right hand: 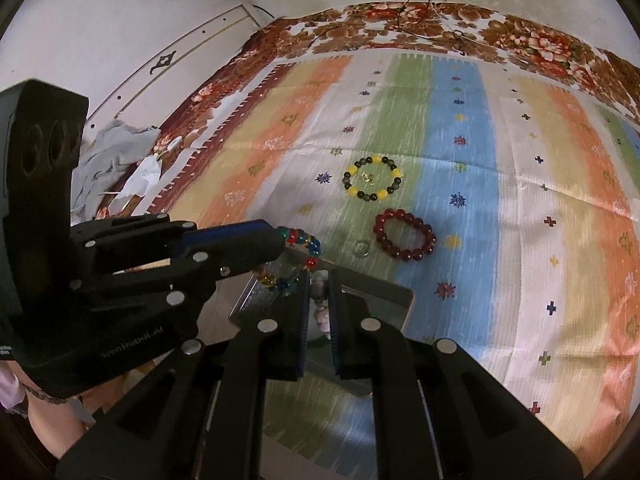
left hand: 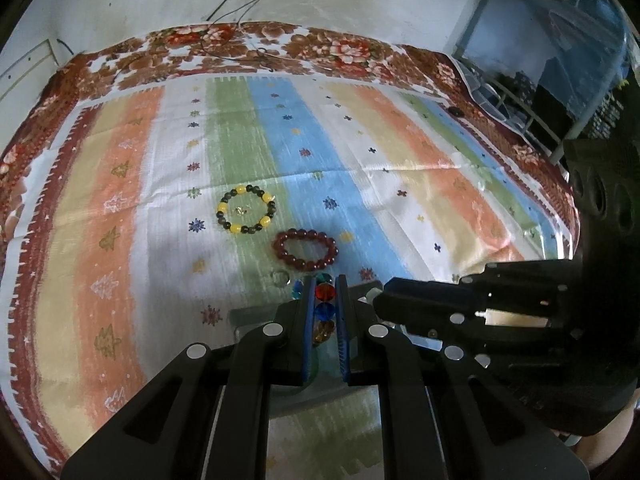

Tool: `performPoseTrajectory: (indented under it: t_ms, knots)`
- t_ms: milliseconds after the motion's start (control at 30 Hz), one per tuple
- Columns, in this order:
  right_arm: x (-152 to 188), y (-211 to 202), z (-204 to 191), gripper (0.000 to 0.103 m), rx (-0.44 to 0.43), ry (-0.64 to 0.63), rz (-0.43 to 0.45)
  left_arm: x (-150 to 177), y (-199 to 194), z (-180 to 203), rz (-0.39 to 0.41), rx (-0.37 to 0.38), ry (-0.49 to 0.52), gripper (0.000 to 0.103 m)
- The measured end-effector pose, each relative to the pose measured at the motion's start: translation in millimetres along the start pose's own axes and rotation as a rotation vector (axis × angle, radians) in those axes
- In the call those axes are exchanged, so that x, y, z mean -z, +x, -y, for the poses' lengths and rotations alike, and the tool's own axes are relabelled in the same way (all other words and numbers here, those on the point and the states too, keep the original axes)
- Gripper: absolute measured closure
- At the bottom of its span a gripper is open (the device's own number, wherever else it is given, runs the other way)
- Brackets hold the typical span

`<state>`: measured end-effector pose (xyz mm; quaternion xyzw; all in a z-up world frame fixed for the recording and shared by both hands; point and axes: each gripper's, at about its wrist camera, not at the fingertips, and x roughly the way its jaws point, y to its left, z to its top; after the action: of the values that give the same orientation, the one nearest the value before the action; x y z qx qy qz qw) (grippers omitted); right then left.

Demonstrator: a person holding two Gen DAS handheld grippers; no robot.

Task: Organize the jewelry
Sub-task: 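Carry the multicolour bracelet with the left gripper while the right carries the charm bracelet to the tin, then open the left gripper over the tin while the right releases the charm bracelet inside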

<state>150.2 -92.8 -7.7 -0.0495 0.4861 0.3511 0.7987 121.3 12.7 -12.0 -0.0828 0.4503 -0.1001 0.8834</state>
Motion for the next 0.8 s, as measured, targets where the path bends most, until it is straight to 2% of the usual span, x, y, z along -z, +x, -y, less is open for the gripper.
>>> performPoseTrajectory:
  t_ms: [233, 700, 733, 767, 800]
  knots:
    - [11.5, -1.7, -1.2, 0.093, 0.005, -0.001, -0.005, 13.5, -3.6, -0.4, -0.006, 0.008, -0.001, 0.094]
    - [8.4, 2.6, 4.0, 0.091, -0.002, 0.028, -0.003, 13.2, -0.1, -1.7, -0.014, -0.011, 0.011, 0.094]
    - [8.5, 2.8, 5.7, 0.082, -0.009, 0.036, -0.007, 12.9, 1.0, -2.3, -0.015, -0.019, 0.011, 0.09]
    - [8.1, 3.2, 8.3, 0.066, -0.019, 0.052, -0.01, 12.5, 2.2, -2.1, -0.019, -0.025, 0.012, 0.078]
    - [7.9, 2.7, 10.2, 0.064, -0.02, 0.062, -0.008, 12.3, 2.7, -3.5, -0.018, -0.039, 0.012, 0.078]
